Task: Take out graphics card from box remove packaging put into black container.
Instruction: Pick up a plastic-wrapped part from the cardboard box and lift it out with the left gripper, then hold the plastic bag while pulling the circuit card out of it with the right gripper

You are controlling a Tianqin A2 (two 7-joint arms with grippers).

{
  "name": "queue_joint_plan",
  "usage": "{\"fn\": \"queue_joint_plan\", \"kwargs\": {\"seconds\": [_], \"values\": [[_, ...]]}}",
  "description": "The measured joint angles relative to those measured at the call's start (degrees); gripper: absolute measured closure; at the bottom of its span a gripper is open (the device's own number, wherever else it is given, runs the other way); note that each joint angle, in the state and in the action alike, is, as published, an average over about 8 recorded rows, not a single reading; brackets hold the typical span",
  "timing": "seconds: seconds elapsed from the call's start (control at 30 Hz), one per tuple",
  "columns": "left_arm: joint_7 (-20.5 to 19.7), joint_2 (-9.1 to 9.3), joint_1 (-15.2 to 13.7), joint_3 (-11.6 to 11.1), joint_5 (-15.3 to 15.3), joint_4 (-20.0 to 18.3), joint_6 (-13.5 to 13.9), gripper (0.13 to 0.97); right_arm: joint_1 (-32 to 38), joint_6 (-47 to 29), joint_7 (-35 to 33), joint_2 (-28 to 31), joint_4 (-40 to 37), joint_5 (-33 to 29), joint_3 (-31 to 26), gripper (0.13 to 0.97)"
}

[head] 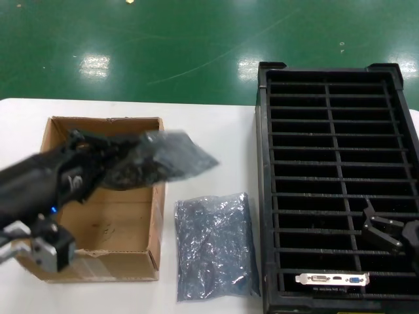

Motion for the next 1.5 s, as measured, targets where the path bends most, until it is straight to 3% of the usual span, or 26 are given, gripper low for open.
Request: {"fn": "queue_joint_plan", "kwargs": {"seconds": [0.2,0.37,0.83,1.3,1.5], "values": [[6.8,1.36,2.7,-1.1,-3.4,-1.8,2.9,0.957,0.0,0.0,0.0,0.0,0.0,0.0,0.0,0.129],[9.6,2.05,4.1,-1.7,-4.7,-2.5,4.2,0.957,0.0,0.0,0.0,0.0,0.0,0.0,0.0,0.129],[10.0,2.16,4.4,-1.9,-4.8,-2.5,4.3,0.957,1.1,-2.2,-1.2,-0.8,0.1,-0.3,0.2,0.129],[10.0,2.16,4.4,-1.9,-4.8,-2.5,4.3,0.957,8.9,-10.7,-6.2,-3.5,1.0,-0.7,-5.5,0.138],[10.0,2.16,4.4,-1.9,-4.8,-2.5,4.3,0.957,11.3,-14.9,-7.8,-2.5,0.8,-0.3,-7.3,0.191]]}}
